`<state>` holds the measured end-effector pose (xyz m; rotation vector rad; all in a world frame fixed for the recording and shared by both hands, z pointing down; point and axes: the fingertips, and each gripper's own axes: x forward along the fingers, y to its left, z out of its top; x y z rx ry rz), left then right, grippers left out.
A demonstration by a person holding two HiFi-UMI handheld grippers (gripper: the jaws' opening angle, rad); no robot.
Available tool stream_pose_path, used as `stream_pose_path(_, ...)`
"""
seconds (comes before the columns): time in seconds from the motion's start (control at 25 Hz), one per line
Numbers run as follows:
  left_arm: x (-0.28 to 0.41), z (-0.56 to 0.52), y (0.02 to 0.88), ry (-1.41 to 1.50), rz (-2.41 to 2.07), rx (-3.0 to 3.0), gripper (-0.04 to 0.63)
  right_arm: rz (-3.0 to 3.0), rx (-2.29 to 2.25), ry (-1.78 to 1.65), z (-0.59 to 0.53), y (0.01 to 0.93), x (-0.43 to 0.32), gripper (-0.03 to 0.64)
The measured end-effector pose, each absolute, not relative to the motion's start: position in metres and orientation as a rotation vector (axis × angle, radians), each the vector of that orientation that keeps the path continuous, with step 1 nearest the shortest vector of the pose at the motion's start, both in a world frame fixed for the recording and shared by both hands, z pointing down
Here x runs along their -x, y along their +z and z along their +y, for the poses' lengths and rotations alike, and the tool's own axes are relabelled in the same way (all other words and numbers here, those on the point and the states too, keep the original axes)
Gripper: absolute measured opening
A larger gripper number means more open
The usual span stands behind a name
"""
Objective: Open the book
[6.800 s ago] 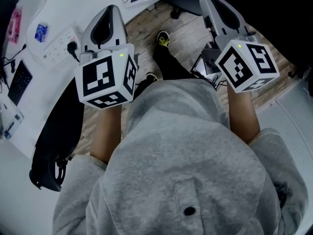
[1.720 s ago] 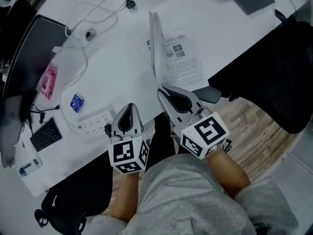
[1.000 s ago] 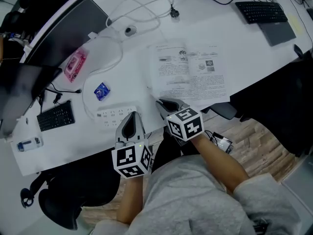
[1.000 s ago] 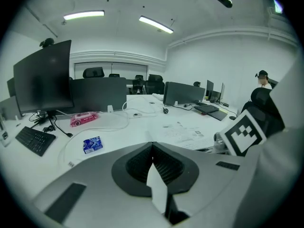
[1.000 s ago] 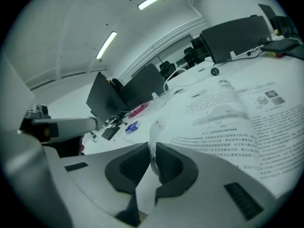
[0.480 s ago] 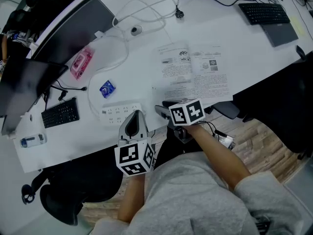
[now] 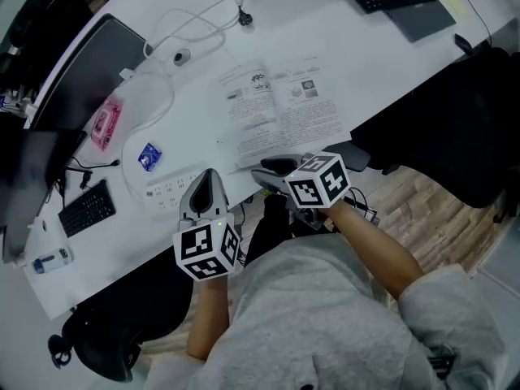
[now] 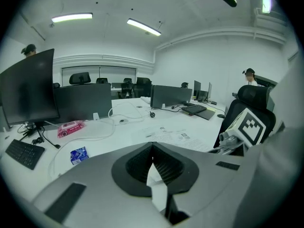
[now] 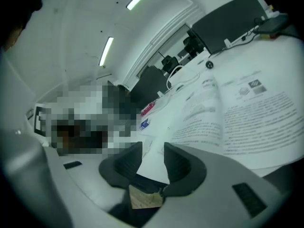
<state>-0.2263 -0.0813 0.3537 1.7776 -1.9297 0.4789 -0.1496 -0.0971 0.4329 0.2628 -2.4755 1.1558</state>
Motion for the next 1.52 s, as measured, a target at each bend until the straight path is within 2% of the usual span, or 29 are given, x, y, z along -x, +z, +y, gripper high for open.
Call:
stream_pose_path(0.12,0.212,-0.087,0.346,0.476,-1.911,-1.828,0.01,-2.564,-0.332,1.12,-0.112,0.406,0.102,0.147)
stream_pose_path(0.28,0.194,-0.091,0.338,0.479,-1.891,-1.89,0.01,-2.626,-0.544,1.009,-0.135,0.378,0.023,0.093)
stream_pose_path(0.6,0.153,-0.085,0.32,0.46,-1.873,-2.014,0.009,-2.624,-0.937,0.46,-0.133,0.321,-0.099,0.06)
stream_pose_path(0.84,0.126,-0.078,0.299,0.417,-1.865,-2.099,0.009,-2.613,-1.087,0.323,-0.106,0.293,-0.142,0.054)
stream_pose_path(1.08,0.109,-0.072,0.294,0.377,-1.857,-2.128,0.009,-2.579,-1.36,0.451,-0.097,0.295,-0.186,0.048)
stream_pose_path(1.52,0.105,-0.07,0.286,0.346,-1.874,-2.144,0.01,-2.583,-1.428,0.43,-0.099,0.285,-0.197,0.048)
